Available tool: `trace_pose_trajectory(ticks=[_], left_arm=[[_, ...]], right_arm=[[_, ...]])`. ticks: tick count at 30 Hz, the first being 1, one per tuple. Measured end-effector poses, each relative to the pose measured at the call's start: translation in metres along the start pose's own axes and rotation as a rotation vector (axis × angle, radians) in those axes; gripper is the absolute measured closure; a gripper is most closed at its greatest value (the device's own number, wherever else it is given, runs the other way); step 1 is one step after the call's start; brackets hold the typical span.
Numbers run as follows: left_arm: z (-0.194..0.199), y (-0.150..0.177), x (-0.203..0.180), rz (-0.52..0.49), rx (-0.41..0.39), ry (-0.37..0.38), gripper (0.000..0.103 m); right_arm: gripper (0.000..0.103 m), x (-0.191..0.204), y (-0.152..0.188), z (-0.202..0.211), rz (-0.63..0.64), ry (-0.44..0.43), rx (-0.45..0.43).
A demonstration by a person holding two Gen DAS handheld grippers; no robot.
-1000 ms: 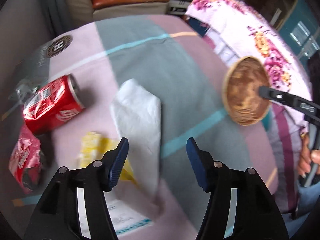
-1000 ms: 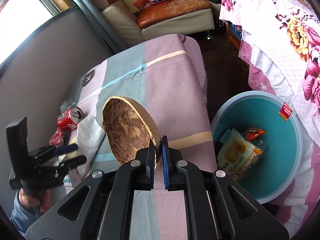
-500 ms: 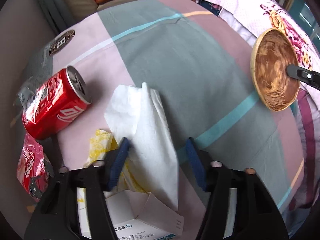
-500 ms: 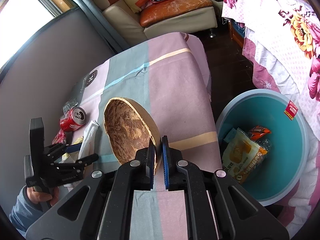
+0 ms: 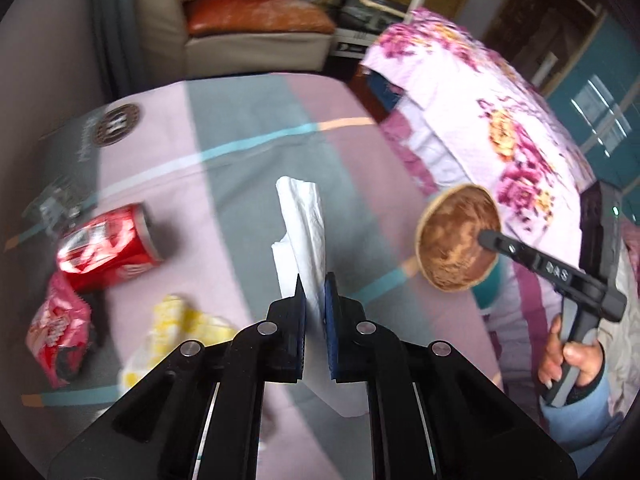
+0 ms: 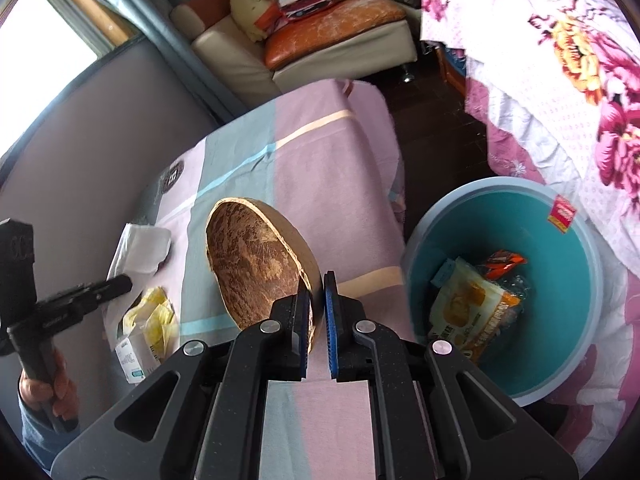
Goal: Collect trash
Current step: 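Carry the tissue over the teal bin and open the left gripper while the right carries the shell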
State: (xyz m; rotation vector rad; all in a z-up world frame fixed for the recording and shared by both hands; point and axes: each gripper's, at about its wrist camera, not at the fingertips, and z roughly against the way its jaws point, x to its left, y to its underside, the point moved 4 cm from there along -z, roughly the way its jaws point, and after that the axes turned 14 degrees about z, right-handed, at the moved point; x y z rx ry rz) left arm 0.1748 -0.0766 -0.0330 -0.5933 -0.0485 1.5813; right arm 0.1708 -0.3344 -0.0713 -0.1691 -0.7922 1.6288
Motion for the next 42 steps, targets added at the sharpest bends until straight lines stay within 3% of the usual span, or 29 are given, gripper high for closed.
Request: trace_pose_trajectory(ticks=[12,17,24,27,29,31,37,42], left_arm=[[-0.071,0.037,-0.155,-0.187,0.134,0.184,0.094],[-0.108,0.050,-0.206,-0.261,0.189,0.189,0.094],[-0.146,0.064,-0.225,-0.260,0.260,0.164,0.092],[-0.155,0.063,-0.225,-0.242,0.269,0.148,0.075],[-0.156,0.059,-0.222,-0.223,0.248,0.130,0.035],[-0.153,0.055,-0.219,-0.220,0.208,0.113,0.024],[-0.150,0.048,-0.208,-0.211,0.186,0.069,0.013],[-0.149,0.048,-0.193,-0.176,0.193,0.060,0.012]], right_arm=[[0.096,-0.108,0.025,0.085,-0.175,0.216,-0.090],[0.096,-0.142,0.038,0.101,-0.219,0.243,-0.105],[0.096,-0.172,0.044,0.101,-0.252,0.230,-0.101],[0.096,-0.175,0.044,0.098,-0.254,0.222,-0.098],[0.096,-0.178,0.043,0.095,-0.252,0.216,-0.096],[0.096,-0.178,0.043,0.092,-0.253,0.211,-0.091],[0.096,-0.176,0.043,0.082,-0.255,0.203,-0.076],[0.096,-0.175,0.042,0.073,-0.254,0.200,-0.055]])
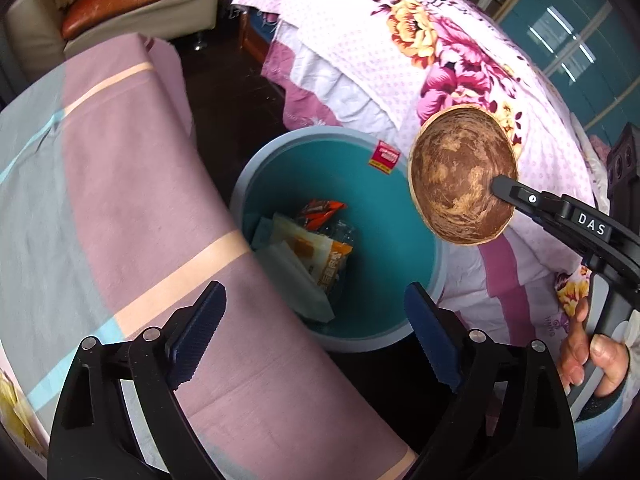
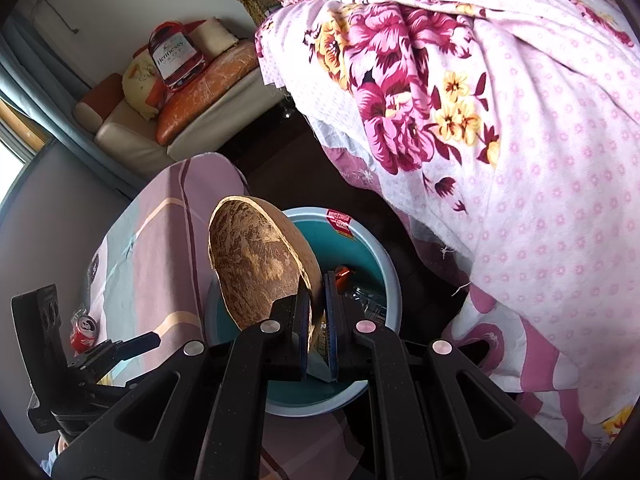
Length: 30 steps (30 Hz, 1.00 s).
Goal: Collect trash
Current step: 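Carry the tissue over the teal bin and open the left gripper while the right carries the shell, then lower the coconut shell into the teal bin and open the right gripper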
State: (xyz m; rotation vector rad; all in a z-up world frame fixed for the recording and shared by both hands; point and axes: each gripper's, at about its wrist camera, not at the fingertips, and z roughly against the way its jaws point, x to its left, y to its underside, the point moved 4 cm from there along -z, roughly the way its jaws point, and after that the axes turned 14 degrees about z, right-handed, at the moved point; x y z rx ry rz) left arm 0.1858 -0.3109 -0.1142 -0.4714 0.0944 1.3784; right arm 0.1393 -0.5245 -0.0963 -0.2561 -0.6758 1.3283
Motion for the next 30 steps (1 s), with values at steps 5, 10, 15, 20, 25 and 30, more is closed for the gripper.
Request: trace_pose_trajectory(ticks=[5,10,15,20,25,30], left_arm=[[0.005,0.002,0.008,0.013,-0.011,-0.002,0.012],[0.007,0.005,0.010,0.002,-0.020,-0.010,0.011],[0.010,0.008,0.012,-0.004,-0.025,-0.008,0.011],[0.012,0.010,0.015,0.004,-0.024,0.000,0.011],[0.014,0.012,0.020,0.008,-0.022,0.009,0.011],[0.015,0.012,0.025,0.016,-0.021,0.017,0.011]], right_arm=[[0.096,0.005,0.000,-0.006,0.006,0.006,0.018],[0.096,0.011,0.001,-0.014,0.022,0.015,0.046],[0.096,0.017,0.005,-0.021,0.033,0.015,0.072],[0.090,0.026,0.009,-0.029,0.058,0.017,0.107],[0.090,0.033,0.013,-0.037,0.062,0.000,0.131],[0.089,0.039,0.011,-0.040,0.071,0.007,0.139]])
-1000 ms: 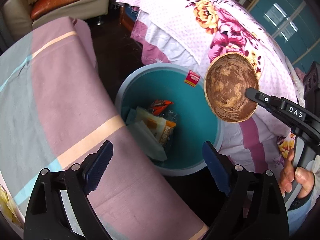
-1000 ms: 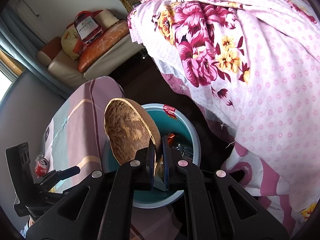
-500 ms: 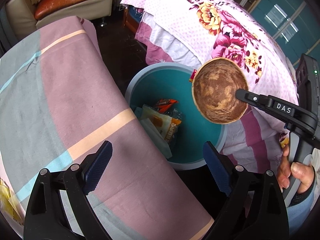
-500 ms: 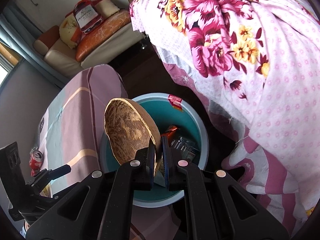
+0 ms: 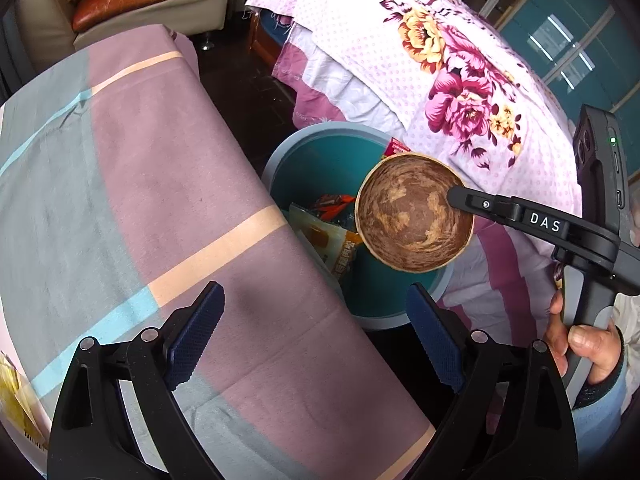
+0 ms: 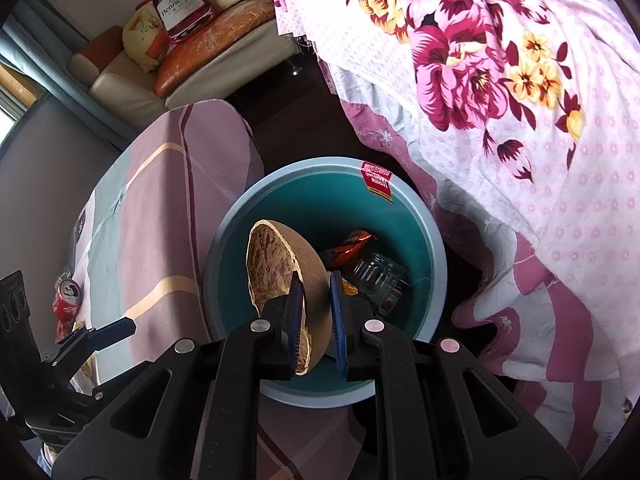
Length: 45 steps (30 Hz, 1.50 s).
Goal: Collect trash
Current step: 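Lower the coconut shell into the teal bin and open the right gripper, then move both grippers back to the table toward the white box and yellow paper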
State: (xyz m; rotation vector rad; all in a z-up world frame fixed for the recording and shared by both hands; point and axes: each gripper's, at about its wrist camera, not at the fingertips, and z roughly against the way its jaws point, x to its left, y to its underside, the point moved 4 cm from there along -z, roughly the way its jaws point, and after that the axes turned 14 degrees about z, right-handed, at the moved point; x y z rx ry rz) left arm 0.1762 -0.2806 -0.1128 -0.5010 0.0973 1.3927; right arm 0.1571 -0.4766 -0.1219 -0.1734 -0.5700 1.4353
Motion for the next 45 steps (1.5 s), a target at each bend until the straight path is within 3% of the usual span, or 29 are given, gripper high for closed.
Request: trace_pose_trajectory(ticks=[6,9,14,17,21,45], left_arm=[[0.005,-0.001,0.006,0.021,-0.008,0.034,0.011],[0.008,-0.001,0.010,0.021,-0.018,0.038,0.011],[0.014,0.002,0.020,0.038,-0.026,0.048,0.009],[0.018,0.004,0.027,0.056,-0.028,0.056,0.009],[0.025,0.008,0.034,0.074,-0.033,0.063,0.008],[0.088,0.046,0.093,0.146,-0.130,0.053,0.007]], right_arm=[[0.086,0.005,-0.003,0.000,0.004,0.000,0.005],[0.078,0.008,-0.005,0.002,0.004,0.010,0.000],[0.048,0.011,-0.008,0.010,-0.004,0.030,-0.017],[0.037,0.014,-0.009,0.015,-0.013,0.031,-0.023],[0.030,0.023,-0.010,0.020,-0.011,0.028,-0.022],[0.024,0.122,0.000,0.047,0.173,-0.001,-0.015]])
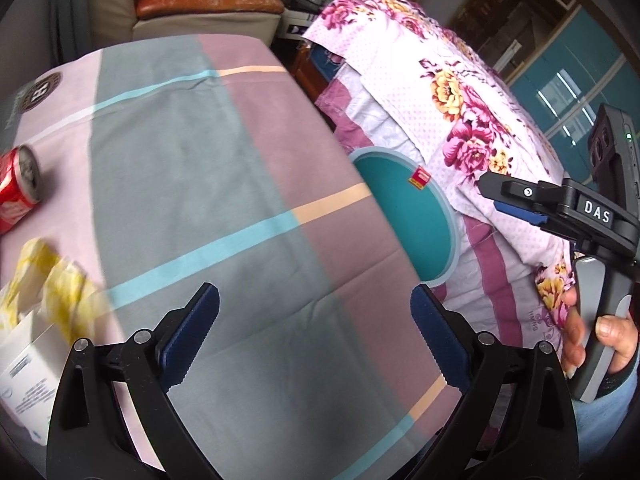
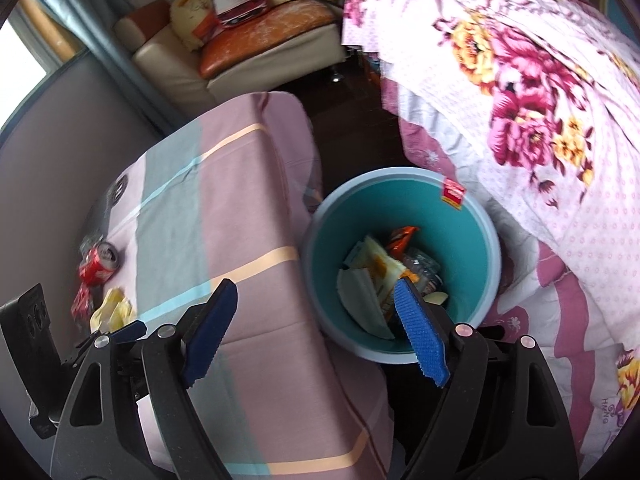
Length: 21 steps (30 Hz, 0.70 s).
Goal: Collect trash
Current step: 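Move both grippers back to the table toward the white box and yellow paper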
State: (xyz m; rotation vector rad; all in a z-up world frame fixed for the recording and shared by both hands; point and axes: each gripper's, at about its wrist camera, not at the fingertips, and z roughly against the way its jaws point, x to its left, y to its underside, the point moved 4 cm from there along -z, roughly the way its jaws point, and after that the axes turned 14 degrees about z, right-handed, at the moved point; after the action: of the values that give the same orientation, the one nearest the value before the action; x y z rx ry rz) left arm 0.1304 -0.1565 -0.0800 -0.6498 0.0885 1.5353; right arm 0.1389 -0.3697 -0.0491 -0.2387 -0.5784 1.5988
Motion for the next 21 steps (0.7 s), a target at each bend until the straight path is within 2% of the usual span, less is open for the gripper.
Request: trace_pose_trajectory(ticks=[9,13,21], left_arm=[[0.030,0.008,0.043,0.038,-0.041,-0.040,0.007],[0.046,0.012,0.063,0.015,-0.067,-0.073,0.006],[0.082,0.025,0.130,-0.102,-0.103,-0.214,0.007]], right_arm=[[0.023,0.052,-0.002,-0.005,0.093,-0.040,0.035],[0.023,0.074,-0.001,-0.004,0.132,-0.046,0.046],[0.022,0.105,0.001,-0.009,0.178,-0.063,0.075]])
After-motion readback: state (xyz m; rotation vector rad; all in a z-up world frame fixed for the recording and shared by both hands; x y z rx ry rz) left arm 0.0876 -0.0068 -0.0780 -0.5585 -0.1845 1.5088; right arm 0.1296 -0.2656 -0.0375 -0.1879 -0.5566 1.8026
